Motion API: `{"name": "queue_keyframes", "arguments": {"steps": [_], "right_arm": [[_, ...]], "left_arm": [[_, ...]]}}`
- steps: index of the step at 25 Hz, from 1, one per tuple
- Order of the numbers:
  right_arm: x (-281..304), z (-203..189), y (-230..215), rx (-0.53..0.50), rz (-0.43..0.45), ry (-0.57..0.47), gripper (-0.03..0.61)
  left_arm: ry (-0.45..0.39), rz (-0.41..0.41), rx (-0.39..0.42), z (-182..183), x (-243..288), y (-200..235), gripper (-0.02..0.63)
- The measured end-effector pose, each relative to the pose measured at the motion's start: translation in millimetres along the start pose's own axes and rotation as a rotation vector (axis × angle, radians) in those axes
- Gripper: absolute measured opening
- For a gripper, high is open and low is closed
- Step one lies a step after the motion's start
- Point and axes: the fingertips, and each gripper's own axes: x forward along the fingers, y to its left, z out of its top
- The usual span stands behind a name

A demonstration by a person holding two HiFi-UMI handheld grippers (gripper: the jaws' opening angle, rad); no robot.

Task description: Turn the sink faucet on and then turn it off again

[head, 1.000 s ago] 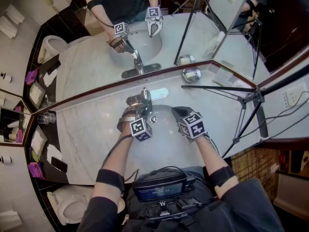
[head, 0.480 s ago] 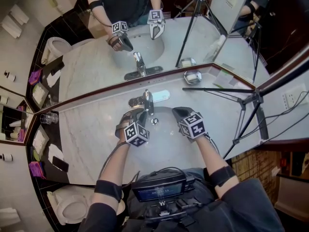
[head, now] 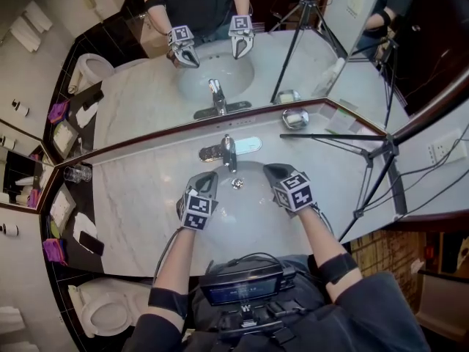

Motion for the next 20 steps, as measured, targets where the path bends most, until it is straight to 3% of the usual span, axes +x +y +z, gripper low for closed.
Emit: {"name": "queue_keyframes", "arguments": {"steps": [4, 8, 11, 20], "right_arm": [[-2.5, -3.8, 6.1, -0.005, 0.006, -0.001, 0.025], [-6.6, -9.2, 10.0, -0.006, 0.007, 0.004, 0.025], [-9.4, -12.2, 12.0, -0.006, 0.007, 0.006, 0.025], [-14.4, -21.7, 11.3, 0.007, 0.004, 0.007, 0.025]], "left_arm": [[-0.053, 0.002, -0.200, -2.3, -21.4, 4.8, 0.000], [-0.075, 0.026, -0.312, -17.8, -36.2, 11.1, 0.000], [-0.078, 0.035, -0.350, -23.8, -44.8, 13.8, 0.000], [-0.061, 0.074, -0.354, -32.4, -49.8, 12.6, 0.000]]}}
